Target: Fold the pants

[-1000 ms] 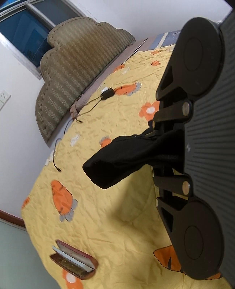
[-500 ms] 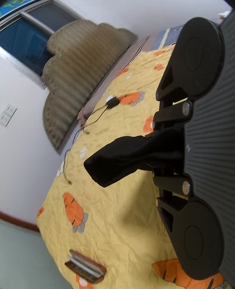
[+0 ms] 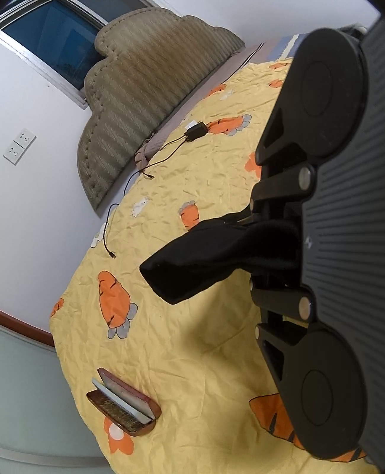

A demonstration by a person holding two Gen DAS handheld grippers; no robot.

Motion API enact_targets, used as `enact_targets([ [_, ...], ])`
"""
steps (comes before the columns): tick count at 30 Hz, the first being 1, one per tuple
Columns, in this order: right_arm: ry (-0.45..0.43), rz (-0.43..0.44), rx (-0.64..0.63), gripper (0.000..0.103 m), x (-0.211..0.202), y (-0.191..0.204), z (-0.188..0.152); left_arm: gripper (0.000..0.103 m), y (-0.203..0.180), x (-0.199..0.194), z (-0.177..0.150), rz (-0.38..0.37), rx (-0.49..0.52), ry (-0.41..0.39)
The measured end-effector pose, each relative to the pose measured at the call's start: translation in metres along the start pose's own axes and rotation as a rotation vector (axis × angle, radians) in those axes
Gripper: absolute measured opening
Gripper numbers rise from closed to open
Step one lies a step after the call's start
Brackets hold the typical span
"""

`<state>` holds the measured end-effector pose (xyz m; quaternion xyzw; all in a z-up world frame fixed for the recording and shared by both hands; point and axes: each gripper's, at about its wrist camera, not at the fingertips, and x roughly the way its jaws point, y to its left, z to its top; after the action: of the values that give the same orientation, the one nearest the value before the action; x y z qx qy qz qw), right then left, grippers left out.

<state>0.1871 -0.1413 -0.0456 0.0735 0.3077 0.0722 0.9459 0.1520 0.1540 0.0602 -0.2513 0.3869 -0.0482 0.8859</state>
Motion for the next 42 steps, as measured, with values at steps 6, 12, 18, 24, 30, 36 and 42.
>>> enact_targets([
  [6, 0.152, 0.01, -0.033, 0.019, 0.086, 0.008, 0.017, 0.018, 0.01, 0.008, 0.003, -0.009, 0.015, 0.017],
  [12, 0.098, -0.041, -0.035, 0.019, 0.087, 0.004, 0.023, 0.018, 0.013, 0.016, 0.006, -0.005, 0.02, 0.027],
  [18, 0.162, -0.099, -0.149, 0.019, 0.093, 0.016, 0.016, 0.018, 0.012, 0.012, 0.001, -0.01, 0.038, 0.019],
  [24, 0.126, -0.116, -0.096, 0.019, 0.097, 0.015, 0.022, 0.018, 0.007, 0.015, 0.002, 0.004, 0.056, 0.03],
  [30, 0.13, 0.017, -0.133, 0.019, 0.012, 0.049, -0.031, 0.018, 0.013, 0.018, 0.007, -0.011, 0.031, 0.033],
  [36, 0.13, 0.102, -0.345, 0.019, -0.034, 0.11, -0.086, 0.018, 0.014, 0.02, 0.007, -0.003, 0.026, 0.046],
  [42, 0.0, -0.002, -0.268, 0.023, -0.05, 0.102, -0.061, 0.018, 0.002, 0.009, 0.006, -0.025, 0.052, 0.028],
])
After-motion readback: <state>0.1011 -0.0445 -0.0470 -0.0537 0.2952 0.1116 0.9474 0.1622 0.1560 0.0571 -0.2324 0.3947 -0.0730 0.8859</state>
